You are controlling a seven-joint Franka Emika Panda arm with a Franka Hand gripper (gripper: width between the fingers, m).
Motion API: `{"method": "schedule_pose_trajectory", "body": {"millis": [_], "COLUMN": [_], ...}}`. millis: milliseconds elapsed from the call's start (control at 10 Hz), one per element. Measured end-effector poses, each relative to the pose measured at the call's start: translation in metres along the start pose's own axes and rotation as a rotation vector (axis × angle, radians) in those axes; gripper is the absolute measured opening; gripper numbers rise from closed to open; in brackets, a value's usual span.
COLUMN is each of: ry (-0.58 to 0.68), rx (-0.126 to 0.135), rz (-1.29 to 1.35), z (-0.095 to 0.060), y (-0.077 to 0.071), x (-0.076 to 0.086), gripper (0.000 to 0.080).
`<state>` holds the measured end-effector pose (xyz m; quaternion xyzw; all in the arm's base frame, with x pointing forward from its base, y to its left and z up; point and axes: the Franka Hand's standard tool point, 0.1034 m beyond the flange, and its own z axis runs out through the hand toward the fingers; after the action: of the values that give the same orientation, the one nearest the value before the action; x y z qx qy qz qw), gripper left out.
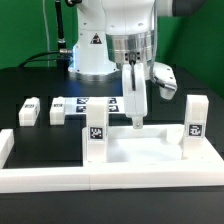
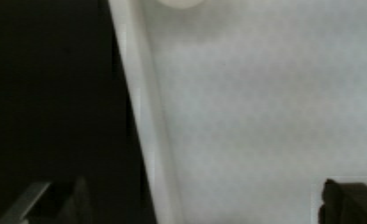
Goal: Assemble desk
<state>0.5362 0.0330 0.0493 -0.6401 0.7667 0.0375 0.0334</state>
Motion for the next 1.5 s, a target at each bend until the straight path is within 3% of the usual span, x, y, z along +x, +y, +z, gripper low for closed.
{"method": "schedule_pose_trajectory", "body": {"millis": [100,200,400,900,1200,1400,1500], "ry": [0.018,0.027,0.042,0.065,0.066,0.066,0.066], "rx": [0.022,0.061,0.105,0.071,0.068,0.068,0.068], "rz": [-0.007,-0.027,-0.050,-0.080,-0.083,-0.083,-0.083], "z": [0.008,0.009,0.014,0.039,0.039,0.040,0.040], "y": [0.005,0.003,0.004,0.015,0.016,0.016,0.016], "x": [0.001,0.005,0.008,0.009,0.009,0.009,0.009], "gripper": [0.0649,0.0649,0.0649,0.0649,0.0649,0.0400,0.0400]}}
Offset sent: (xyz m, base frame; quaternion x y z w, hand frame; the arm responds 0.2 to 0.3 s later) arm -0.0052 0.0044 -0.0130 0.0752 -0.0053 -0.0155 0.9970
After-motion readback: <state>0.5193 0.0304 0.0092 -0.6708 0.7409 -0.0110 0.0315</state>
